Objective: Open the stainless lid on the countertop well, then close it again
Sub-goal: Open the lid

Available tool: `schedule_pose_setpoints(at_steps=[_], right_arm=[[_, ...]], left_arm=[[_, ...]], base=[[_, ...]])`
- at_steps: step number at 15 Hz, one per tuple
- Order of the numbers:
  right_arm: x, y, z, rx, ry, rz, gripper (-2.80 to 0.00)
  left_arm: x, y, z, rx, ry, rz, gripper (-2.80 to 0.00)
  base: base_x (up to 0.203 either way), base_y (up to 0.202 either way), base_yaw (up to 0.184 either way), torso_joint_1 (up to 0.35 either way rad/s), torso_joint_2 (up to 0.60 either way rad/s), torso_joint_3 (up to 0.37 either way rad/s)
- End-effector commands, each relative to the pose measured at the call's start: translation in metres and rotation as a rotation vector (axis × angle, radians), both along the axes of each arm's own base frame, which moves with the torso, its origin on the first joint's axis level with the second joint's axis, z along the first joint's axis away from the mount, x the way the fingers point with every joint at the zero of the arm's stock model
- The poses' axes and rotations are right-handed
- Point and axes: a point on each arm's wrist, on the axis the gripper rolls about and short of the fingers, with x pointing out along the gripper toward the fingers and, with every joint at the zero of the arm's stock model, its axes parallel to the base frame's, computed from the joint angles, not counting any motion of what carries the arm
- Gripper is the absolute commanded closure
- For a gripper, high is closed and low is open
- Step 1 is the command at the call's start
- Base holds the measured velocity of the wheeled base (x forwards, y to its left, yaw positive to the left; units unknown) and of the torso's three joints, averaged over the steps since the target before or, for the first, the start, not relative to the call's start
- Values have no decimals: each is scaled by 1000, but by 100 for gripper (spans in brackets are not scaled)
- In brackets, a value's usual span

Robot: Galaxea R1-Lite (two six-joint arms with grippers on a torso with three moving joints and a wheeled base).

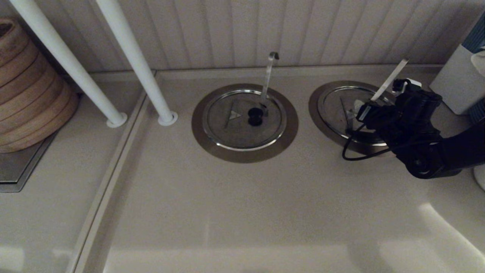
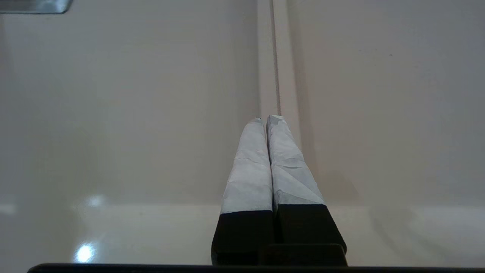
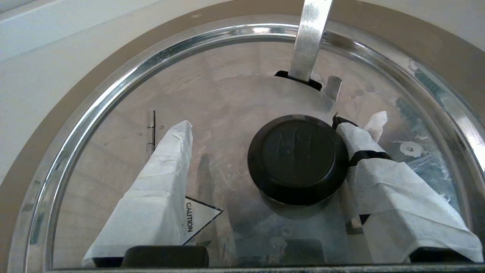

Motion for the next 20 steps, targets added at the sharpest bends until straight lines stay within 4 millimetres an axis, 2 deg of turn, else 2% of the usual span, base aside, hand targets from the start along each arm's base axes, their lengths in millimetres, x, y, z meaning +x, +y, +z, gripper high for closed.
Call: schedule_pose_setpoints(at_steps=[1, 16, 20], right_arm=[[-1, 1, 4, 6, -16, 2, -280], [-21, 23, 28, 22, -72, 62, -280], [-18, 25, 24, 23, -61, 65, -280]], left_arm=[[0, 0, 0, 0, -2, -1, 0], [0, 0, 0, 0, 0, -1, 0], [0, 0, 0, 0, -1, -1, 0]], base=[[0, 0, 0, 0, 0, 0], [0, 0, 0, 0, 0, 0], [0, 0, 0, 0, 0, 0]])
